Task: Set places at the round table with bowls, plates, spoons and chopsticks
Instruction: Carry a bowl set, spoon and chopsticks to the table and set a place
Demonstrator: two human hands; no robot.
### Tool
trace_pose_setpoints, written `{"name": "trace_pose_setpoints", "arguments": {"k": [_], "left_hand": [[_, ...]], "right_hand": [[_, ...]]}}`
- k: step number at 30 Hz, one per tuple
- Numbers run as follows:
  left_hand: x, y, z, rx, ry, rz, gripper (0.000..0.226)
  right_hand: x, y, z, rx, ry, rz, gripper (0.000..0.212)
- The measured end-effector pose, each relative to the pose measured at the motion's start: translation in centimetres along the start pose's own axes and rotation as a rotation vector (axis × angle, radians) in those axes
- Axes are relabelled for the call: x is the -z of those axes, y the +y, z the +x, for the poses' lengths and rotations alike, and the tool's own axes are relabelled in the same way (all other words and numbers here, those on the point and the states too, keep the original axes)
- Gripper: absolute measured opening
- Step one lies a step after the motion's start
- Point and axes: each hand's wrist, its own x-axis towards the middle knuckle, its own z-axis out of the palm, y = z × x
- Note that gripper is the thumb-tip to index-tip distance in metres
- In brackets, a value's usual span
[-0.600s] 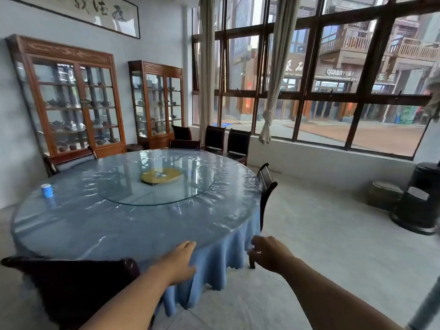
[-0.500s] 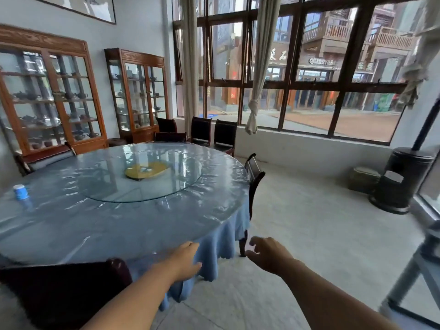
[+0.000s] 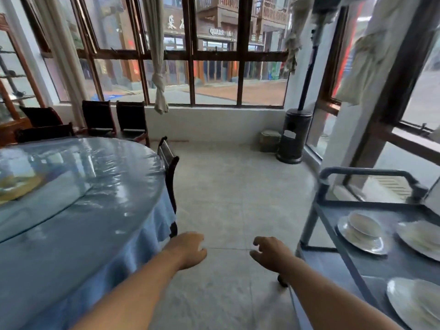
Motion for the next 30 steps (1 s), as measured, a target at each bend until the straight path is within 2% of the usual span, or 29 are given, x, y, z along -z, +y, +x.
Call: {"name": "trace_pose_setpoints", "arguments": {"k": [3, 8, 15, 17, 19, 22, 24, 27, 30], "left_hand": [[0.3, 4.0, 5.6, -0.072, -0.065, 0.036, 0.063], [0.2, 11.0, 13.1, -0.236, -0.098, 0.118, 0.060], [-0.5, 21.0, 21.8, -0.512, -0.184, 0.217, 0.061], [-0.8, 24.1, 23.7, -0.602, -0.189, 0.245, 0.059], [-1.0, 27.2, 25.1, -0.704, -0.190, 0.260, 0.051], [-1.4, 31.7, 26.3, -0.883, -0.190, 0.258, 0.039], [-1.7, 34.3, 26.3, -0.996, -0.207, 0.257, 0.040], [-2.5, 37.6, 25.4, -1.124, -0.264, 0.297, 0.042], [-3.7, 40.5, 24.0, -1.234, -0.298, 0.361, 0.045]], "right_hand": [[1.1, 5.2, 2.2, -0.092, 0.021, 0.043, 0.048], [3.0, 12.8, 3.6, -0.279, 0.054, 0.098, 0.046], [4.5, 20.6, 1.3, -0.553, 0.139, 0.194, 0.041], [4.8, 22.2, 0.3, -0.645, 0.180, 0.193, 0.034], [5.0, 23.2, -0.9, -0.750, 0.238, 0.220, 0.030], [5.1, 23.7, -3.3, -0.917, 0.317, 0.283, 0.036], [5.1, 23.6, -4.9, -1.026, 0.341, 0.338, 0.040], [4.6, 23.0, -7.4, -1.174, 0.424, 0.446, 0.032], [3.8, 22.2, -10.0, -1.306, 0.432, 0.487, 0.046]]}}
